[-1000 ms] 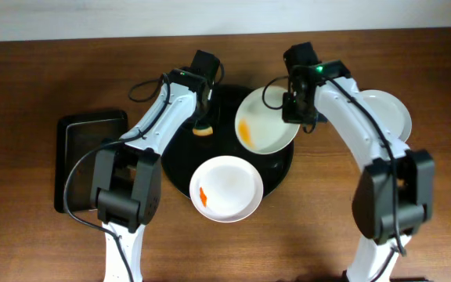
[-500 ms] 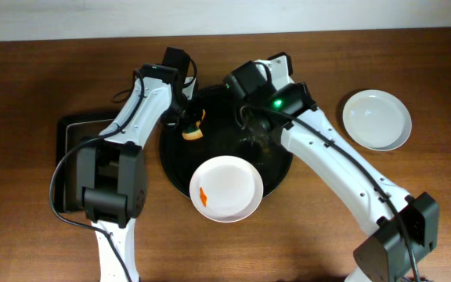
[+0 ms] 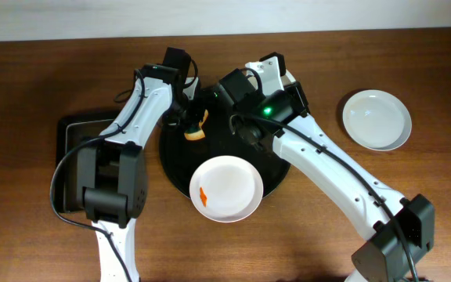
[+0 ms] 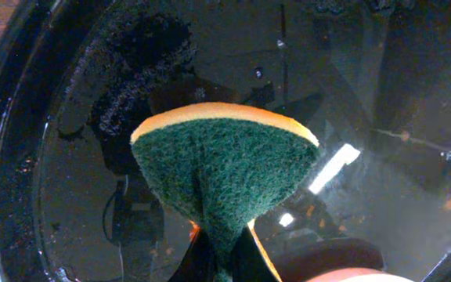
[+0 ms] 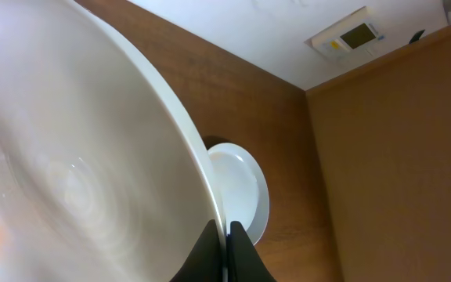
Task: Clean dirty plates on tray and stack at the side
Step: 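Scrub the held plate with the sponge in the left gripper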
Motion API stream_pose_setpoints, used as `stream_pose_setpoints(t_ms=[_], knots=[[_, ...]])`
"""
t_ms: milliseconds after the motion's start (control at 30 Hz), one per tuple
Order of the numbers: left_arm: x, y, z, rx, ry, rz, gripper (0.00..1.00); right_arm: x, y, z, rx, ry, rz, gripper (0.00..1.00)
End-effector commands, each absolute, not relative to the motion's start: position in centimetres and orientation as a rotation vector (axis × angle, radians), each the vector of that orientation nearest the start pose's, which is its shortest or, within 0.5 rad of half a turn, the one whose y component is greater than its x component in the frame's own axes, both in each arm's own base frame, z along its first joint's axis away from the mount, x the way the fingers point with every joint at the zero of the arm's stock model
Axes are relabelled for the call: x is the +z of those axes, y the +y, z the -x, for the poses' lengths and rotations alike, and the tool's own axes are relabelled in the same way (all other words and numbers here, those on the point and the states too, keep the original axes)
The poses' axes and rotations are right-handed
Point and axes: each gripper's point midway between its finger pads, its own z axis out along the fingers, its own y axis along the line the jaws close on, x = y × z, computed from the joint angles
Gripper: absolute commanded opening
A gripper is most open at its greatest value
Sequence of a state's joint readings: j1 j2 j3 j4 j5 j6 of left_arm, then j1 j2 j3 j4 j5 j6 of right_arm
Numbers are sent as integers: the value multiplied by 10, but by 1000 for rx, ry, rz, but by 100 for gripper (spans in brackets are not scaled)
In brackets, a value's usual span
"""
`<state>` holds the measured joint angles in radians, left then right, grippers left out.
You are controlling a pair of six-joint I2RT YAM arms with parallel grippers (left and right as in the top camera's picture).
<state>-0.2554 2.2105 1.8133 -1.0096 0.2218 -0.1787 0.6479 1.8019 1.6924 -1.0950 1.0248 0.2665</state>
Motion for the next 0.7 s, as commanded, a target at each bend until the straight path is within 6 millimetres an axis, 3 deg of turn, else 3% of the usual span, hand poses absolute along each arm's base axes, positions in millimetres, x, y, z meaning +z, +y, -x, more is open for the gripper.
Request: stream_pose_setpoints(t_ms=[0,667], knots=[[58,-158,-446,-412,2969,-173,0,260,118,-400,-950,2175,153,4],[60,-159,-446,-422,2967,-174,0,260,118,-400,-946,2174,145,4]])
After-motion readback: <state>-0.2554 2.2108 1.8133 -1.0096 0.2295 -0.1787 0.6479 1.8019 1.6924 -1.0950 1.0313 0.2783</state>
